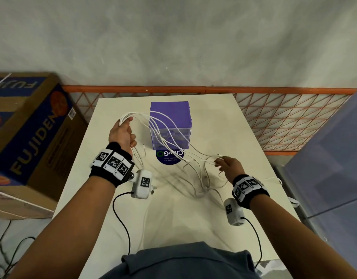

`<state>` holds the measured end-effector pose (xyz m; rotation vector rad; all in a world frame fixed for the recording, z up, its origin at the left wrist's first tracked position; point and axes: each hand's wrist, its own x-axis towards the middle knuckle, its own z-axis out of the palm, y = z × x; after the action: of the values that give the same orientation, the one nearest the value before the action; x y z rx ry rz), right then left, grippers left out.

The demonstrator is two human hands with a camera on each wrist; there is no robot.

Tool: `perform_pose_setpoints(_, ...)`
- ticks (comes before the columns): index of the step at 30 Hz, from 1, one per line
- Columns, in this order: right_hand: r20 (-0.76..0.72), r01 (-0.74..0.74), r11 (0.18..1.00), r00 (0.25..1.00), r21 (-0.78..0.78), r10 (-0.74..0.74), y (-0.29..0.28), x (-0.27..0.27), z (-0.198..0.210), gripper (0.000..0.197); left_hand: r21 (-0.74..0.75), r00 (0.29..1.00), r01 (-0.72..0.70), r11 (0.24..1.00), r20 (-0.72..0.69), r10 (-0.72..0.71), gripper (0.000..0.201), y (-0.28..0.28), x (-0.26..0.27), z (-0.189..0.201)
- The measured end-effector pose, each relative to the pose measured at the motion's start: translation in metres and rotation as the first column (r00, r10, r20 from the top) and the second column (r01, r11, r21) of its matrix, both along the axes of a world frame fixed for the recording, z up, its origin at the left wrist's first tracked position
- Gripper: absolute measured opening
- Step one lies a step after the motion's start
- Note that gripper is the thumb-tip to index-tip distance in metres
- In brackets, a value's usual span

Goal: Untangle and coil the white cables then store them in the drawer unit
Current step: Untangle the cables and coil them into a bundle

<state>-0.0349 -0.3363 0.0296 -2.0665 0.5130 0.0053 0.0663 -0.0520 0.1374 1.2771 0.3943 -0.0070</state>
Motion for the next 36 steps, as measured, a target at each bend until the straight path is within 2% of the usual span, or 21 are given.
perform_pose_setpoints(4, -0.059, 0.027, 0.999, 0.998, -0.040, -0.029, -0.011, -0.004, -0.003, 0.019, -0.057, 0.996, -0.087, 0.995, 0.005, 0.087, 0.029, 0.010, 0.007, 0.004)
perform_pose_setpoints(7, -0.068, 0.027, 0.998, 0.997, -0.058, -0.031, -0.008, 0.000, 0.000, 0.026, -0.003, 0.999, -0.046, 0.999, 0.025, 0.046, 0.030, 0.009, 0.007, 0.007)
perform_pose_setpoints(10, 0.122, 0.018, 0.998, 0.992, -0.059, -0.010, 0.009, 0.013, 0.024, 0.026, 0.068, 0.999, 0.026, 0.997, 0.029, -0.028, 0.030, 0.003, 0.003, 0.007)
perform_pose_setpoints(13, 0.332, 0.003, 1.000, 0.943, 0.010, -0.006, 0.027, 0.026, 0.056, 0.021, 0.077, 0.998, 0.047, 0.996, 0.024, -0.049, 0.030, -0.001, 0.000, 0.008)
perform_pose_setpoints(16, 0.422, 0.002, 0.994, 0.906, 0.110, -0.048, 0.038, 0.032, 0.072, 0.020, 0.062, 0.997, 0.059, 0.996, 0.038, -0.062, 0.030, -0.001, -0.002, 0.010)
perform_pose_setpoints(18, 0.345, 0.040, 0.996, 0.936, 0.080, -0.065, 0.039, 0.034, 0.065, 0.017, 0.058, 0.996, 0.068, 0.996, 0.050, -0.070, 0.030, 0.000, -0.003, 0.012)
perform_pose_setpoints(19, 0.250, 0.064, 0.998, 0.966, 0.016, -0.066, 0.036, 0.035, 0.057, 0.017, 0.057, 0.995, 0.076, 0.995, 0.057, -0.079, 0.030, 0.000, -0.003, 0.013)
perform_pose_setpoints(20, 0.117, 0.077, 0.994, 0.991, -0.073, -0.068, 0.034, 0.035, 0.048, 0.023, 0.059, 0.994, 0.088, 0.994, 0.063, -0.092, 0.030, 0.000, -0.005, 0.014)
perform_pose_setpoints(22, -0.122, 0.062, 0.974, 0.988, -0.218, -0.090, 0.033, 0.029, 0.034, 0.045, 0.072, 0.988, 0.129, 0.989, 0.072, -0.135, 0.030, -0.004, -0.009, 0.017)
perform_pose_setpoints(23, -0.135, 0.057, 0.967, 0.986, -0.249, -0.093, 0.036, 0.026, 0.030, 0.051, 0.082, 0.984, 0.154, 0.985, 0.080, -0.161, 0.030, -0.006, -0.012, 0.018)
perform_pose_setpoints(24, -0.079, 0.050, 0.966, 0.994, -0.255, -0.073, 0.042, 0.023, 0.029, 0.053, 0.092, 0.978, 0.179, 0.980, 0.091, -0.187, 0.030, -0.008, -0.015, 0.020)
perform_pose_setpoints(26, 0.079, -0.018, 0.974, 0.996, -0.225, 0.037, 0.058, 0.019, 0.028, 0.042, 0.111, 0.966, 0.223, 0.969, 0.109, -0.235, 0.030, -0.012, -0.019, 0.024)
perform_pose_setpoints(27, 0.108, -0.092, 0.973, 0.987, -0.214, 0.117, 0.066, 0.018, 0.027, 0.033, 0.116, 0.960, 0.242, 0.963, 0.116, -0.255, 0.030, -0.014, -0.020, 0.026)
perform_pose_setpoints(29, 0.084, -0.228, 0.944, 0.964, -0.239, 0.254, 0.081, 0.016, 0.027, 0.023, 0.110, 0.950, 0.273, 0.956, 0.126, -0.286, 0.029, -0.018, -0.023, 0.029)
perform_pose_setpoints(30, 0.069, -0.263, 0.934, 0.956, -0.241, 0.286, 0.086, 0.016, 0.026, 0.026, 0.106, 0.944, 0.289, 0.951, 0.132, -0.301, 0.029, -0.020, -0.024, 0.031)
perform_pose_setpoints(34, 0.076, -0.295, 0.937, 0.947, -0.189, 0.313, 0.096, 0.020, 0.023, 0.042, 0.111, 0.924, 0.331, 0.937, 0.160, -0.346, 0.031, -0.023, -0.028, 0.036)
perform_pose_setpoints(36, 0.072, -0.299, 0.937, 0.946, -0.181, 0.316, 0.097, 0.022, 0.019, 0.035, 0.114, 0.922, 0.336, 0.935, 0.163, -0.351, 0.031, -0.022, -0.028, 0.037)
